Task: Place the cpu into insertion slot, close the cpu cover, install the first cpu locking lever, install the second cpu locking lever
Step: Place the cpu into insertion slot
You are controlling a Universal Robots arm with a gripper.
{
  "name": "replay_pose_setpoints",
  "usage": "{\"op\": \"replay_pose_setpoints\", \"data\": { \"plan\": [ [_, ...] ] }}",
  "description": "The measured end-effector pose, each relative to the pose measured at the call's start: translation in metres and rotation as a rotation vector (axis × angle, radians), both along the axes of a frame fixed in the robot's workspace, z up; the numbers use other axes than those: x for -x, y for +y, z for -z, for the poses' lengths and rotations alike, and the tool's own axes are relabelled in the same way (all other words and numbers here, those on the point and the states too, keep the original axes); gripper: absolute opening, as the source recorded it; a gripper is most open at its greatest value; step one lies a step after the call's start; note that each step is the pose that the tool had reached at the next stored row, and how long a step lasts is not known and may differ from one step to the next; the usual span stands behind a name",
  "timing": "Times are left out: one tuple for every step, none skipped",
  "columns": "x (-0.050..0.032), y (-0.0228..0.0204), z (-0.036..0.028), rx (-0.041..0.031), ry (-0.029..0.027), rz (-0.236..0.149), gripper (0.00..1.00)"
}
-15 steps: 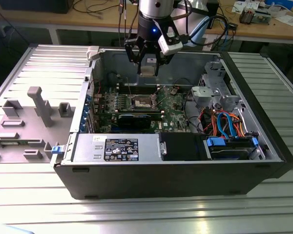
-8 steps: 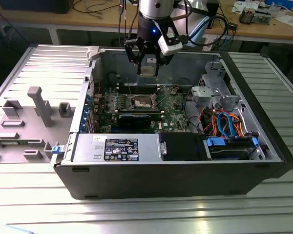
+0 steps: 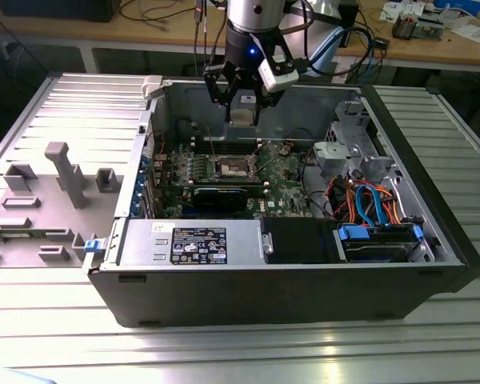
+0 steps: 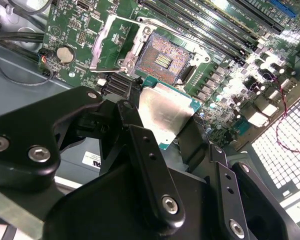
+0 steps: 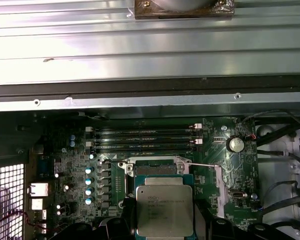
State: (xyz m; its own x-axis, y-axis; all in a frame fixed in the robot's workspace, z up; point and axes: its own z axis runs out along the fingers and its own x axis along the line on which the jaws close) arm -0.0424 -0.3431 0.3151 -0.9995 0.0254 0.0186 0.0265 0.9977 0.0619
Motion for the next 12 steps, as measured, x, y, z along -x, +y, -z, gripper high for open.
{"op": "replay_pose_setpoints", "data": {
  "plan": [
    [0.0000,0.0000,0.0001,0.0000,0.0000,0.000,0.55],
    [0.0001,0.0000,0.0003,0.0000,0.0000,0.000,0.55],
    [0.0001,0.0000,0.0004,0.0000,0.0000,0.000,0.55],
    [0.0001,0.0000,0.0004,0.0000,0.0000,0.000,0.55],
    [0.0002,0.0000,0.0007,0.0000,0.0000,0.000,0.55],
    [0.0004,0.0000,0.0016,0.0000,0.0000,0.000,0.55],
    [0.0006,0.0000,0.0027,0.0000,0.0000,0.000,0.55],
    [0.0009,0.0000,0.0038,0.0001,0.0000,0.000,0.55],
    [0.0009,0.0000,0.0042,0.0000,0.0000,0.000,0.55],
    [0.0010,0.0000,0.0044,0.0000,0.0000,0.000,0.55],
    [0.0010,0.0000,0.0047,0.0000,0.0000,0.000,0.55],
    [0.0011,0.0000,0.0049,0.0000,0.0000,0.000,0.55]
  ]
}}
